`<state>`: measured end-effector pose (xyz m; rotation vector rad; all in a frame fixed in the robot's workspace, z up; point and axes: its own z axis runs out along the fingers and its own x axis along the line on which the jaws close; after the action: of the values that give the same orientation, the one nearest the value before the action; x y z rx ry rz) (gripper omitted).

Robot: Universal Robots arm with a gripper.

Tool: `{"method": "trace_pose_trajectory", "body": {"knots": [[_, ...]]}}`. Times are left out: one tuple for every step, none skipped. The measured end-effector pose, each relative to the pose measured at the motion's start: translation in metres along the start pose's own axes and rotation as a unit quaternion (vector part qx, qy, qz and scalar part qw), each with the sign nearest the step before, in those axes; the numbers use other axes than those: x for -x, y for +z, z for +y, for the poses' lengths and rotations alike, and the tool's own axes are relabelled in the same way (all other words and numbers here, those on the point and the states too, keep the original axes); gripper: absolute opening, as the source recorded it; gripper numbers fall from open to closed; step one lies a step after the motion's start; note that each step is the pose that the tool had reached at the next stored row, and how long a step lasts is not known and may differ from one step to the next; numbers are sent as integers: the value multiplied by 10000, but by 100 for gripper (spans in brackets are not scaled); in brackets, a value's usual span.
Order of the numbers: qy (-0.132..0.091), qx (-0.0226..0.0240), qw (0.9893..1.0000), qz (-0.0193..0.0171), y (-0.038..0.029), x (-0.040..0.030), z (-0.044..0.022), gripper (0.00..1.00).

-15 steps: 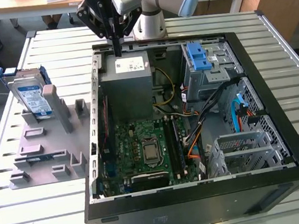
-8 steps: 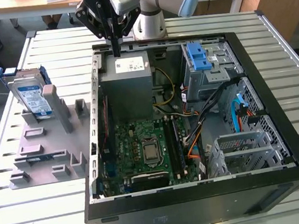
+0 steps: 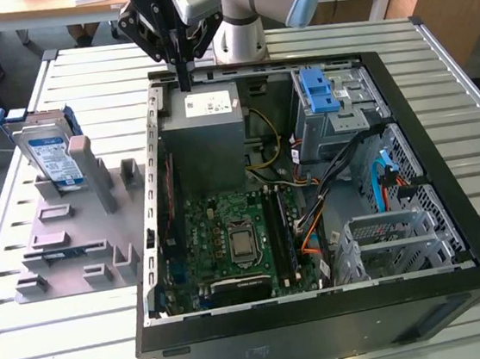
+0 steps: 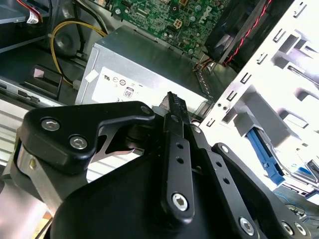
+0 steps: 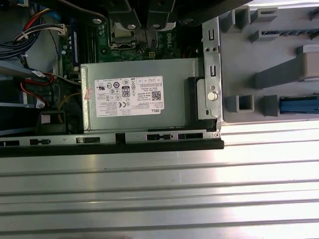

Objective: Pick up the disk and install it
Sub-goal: 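Reach for the disk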

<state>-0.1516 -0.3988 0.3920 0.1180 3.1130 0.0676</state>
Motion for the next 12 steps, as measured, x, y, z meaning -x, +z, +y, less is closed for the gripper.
{"method": "trace_pose_trajectory", "body": {"knots": [[0,0,10000,0,0,-6,-1,11],[0,0,10000,0,0,-11,-1,11],[0,0,10000,0,0,-15,-1,11],[0,0,10000,0,0,-20,-2,11],[0,0,10000,0,0,-25,-2,11],[0,0,10000,0,-1,-29,-2,11],[0,0,10000,0,-1,-34,-3,11],[0,0,10000,0,0,-39,-3,11],[0,0,10000,0,-1,-43,-3,11],[0,0,10000,0,-1,-48,-4,11],[0,0,10000,0,-1,-53,-4,11],[0,0,10000,0,-1,-58,-4,11]]}}
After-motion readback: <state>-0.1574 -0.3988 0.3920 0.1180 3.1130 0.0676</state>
